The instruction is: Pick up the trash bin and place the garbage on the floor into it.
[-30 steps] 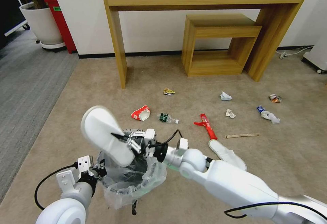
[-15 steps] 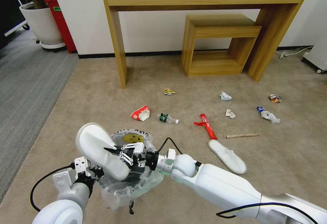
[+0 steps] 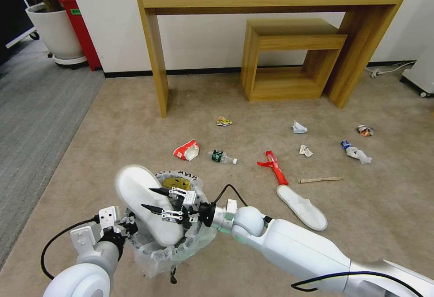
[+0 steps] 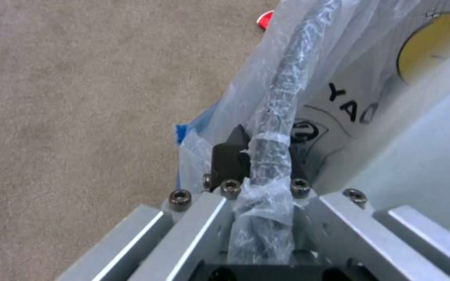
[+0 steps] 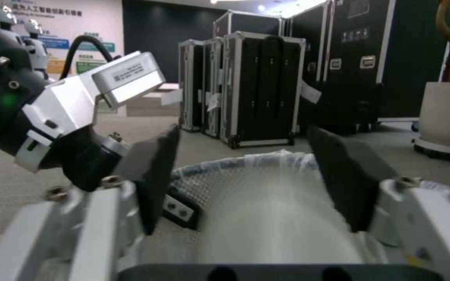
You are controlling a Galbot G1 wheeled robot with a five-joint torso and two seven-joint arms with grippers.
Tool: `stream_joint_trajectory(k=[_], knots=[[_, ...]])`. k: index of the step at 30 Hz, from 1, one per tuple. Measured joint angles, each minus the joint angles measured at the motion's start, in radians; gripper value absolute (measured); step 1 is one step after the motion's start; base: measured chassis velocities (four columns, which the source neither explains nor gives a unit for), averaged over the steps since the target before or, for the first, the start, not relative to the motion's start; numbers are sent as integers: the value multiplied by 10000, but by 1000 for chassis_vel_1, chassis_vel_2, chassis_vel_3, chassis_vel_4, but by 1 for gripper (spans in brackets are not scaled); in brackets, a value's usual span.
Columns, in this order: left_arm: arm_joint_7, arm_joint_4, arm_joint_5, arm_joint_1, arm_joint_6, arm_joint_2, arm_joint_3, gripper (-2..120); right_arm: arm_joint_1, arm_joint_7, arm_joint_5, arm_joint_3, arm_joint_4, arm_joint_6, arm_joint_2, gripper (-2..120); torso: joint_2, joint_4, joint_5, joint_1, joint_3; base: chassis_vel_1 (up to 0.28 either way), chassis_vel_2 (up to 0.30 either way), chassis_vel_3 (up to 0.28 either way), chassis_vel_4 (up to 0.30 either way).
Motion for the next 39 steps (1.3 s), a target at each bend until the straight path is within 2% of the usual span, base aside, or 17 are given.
stream_joint_trajectory(k=[6,10,14,17,18,20,21,22,25,26,28,29,32,37,39], knots=[[-15,88,-40,-55,-6,23,-12,1,66,232,54,216,129,-14,-34,92,0,0,0,0,0,0,0,0,0],[-20,209,-17,-75,-9,33,-16,1,-52,807,447,738,784,-442,-210,100,0,1,0,0,0,0,0,0,0],[-19,297,27,-84,-17,35,-15,1,-163,1373,829,1225,1412,-821,-401,100,0,0,0,0,0,0,0,0,0],[-7,401,92,-105,-19,98,-3,1,-501,2432,1491,2586,2712,-1641,-836,100,1,0,2,0,0,0,0,0,0],[-7,401,92,-105,-19,98,-3,1,-501,2432,1491,2586,2712,-1641,-836,100,1,0,2,0,0,0,0,0,0],[-5,435,100,-123,-22,130,2,1,-693,2850,1682,3203,3170,-1995,-1083,100,2,1,1,0,0,0,0,0,0],[-1,449,101,-152,-22,155,9,1,-937,3235,1844,3853,3536,-2332,-1359,100,2,0,1,0,0,0,0,0,0],[-1,449,101,-152,-22,155,9,1,-937,3235,1844,3853,3536,-2332,-1359,100,2,0,1,0,0,0,0,0,0],[45,461,121,-209,-23,188,12,1,-1423,4019,2021,4964,3982,-2770,-1821,100,2,-3,1,-1,0,0,0,0,0],[45,461,121,-209,-23,188,12,1,-1423,4019,2021,4964,3982,-2770,-1821,100,2,-3,1,-1,0,0,0,0,0],[53,477,132,-244,54,215,25,1,-2015,4853,1967,6090,4200,-3066,-2180,100,2,-1,1,0,-1,0,0,0,0],[53,477,132,-244,54,215,25,1,-2015,4853,1967,6090,4200,-3066,-2180,100,2,-1,1,0,-1,0,0,0,0],[37,578,117,-283,96,299,24,1,-2730,5568,1749,7178,4339,-3320,-2473,100,2,-1,2,-1,0,0,0,0,0],[31,668,47,-284,110,417,-8,1,-3204,5855,1687,7799,4416,-3329,-2656,100,2,0,3,0,0,0,0,0,0],[17,760,15,-257,119,484,-36,1,-3683,6190,1627,8410,4548,-3532,-2779,100,2,-1,1,0,-1,0,0,0,0]])
